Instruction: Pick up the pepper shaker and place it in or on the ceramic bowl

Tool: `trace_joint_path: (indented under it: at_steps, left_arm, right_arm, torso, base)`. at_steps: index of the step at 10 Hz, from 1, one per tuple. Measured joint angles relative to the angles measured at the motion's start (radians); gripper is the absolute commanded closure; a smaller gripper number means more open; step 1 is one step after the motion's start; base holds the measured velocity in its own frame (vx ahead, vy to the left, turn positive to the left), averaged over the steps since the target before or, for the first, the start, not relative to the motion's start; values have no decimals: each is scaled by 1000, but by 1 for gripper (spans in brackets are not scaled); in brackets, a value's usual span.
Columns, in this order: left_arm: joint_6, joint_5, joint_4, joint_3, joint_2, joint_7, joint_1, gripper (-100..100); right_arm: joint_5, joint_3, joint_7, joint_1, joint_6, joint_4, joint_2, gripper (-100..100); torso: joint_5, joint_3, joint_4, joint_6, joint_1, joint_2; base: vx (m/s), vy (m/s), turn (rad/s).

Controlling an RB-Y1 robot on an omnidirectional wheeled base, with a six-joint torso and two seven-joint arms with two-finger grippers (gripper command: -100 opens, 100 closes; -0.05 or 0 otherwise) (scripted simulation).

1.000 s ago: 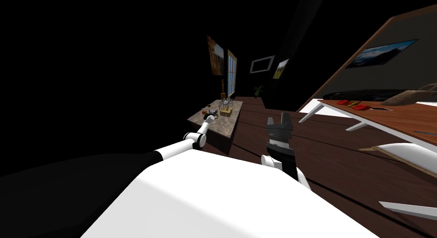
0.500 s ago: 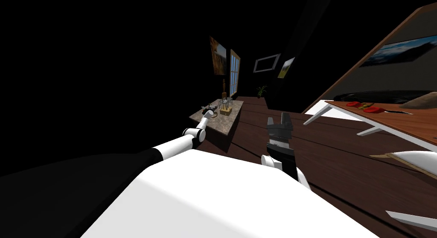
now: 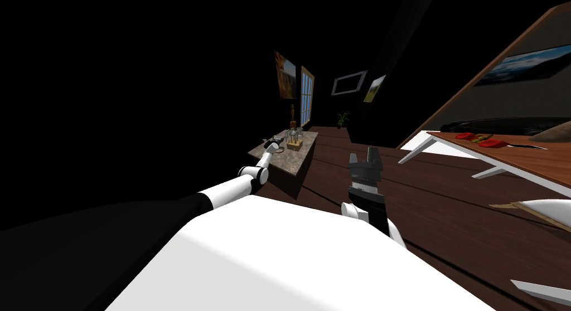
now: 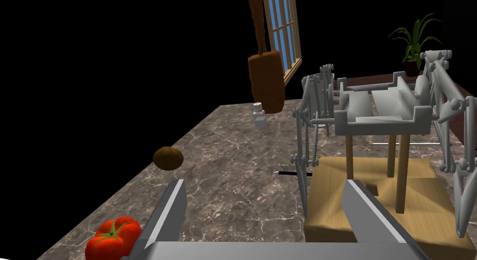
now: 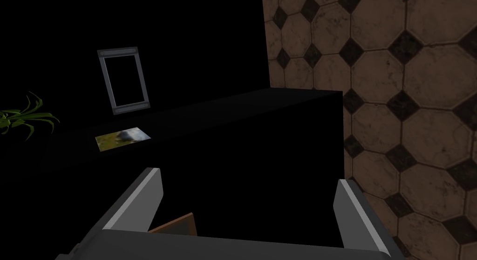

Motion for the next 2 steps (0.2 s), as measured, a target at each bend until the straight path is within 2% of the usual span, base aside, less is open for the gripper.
trace_joint_path:
  at_steps: [2]
  left_arm:
    - [0,0,0,0,0,0,0,0]
  right_arm:
    - [0,0,0,0,0,0,0,0]
  torso:
    - [0,0,0,0,0,0]
  base:
    - [0,0,0]
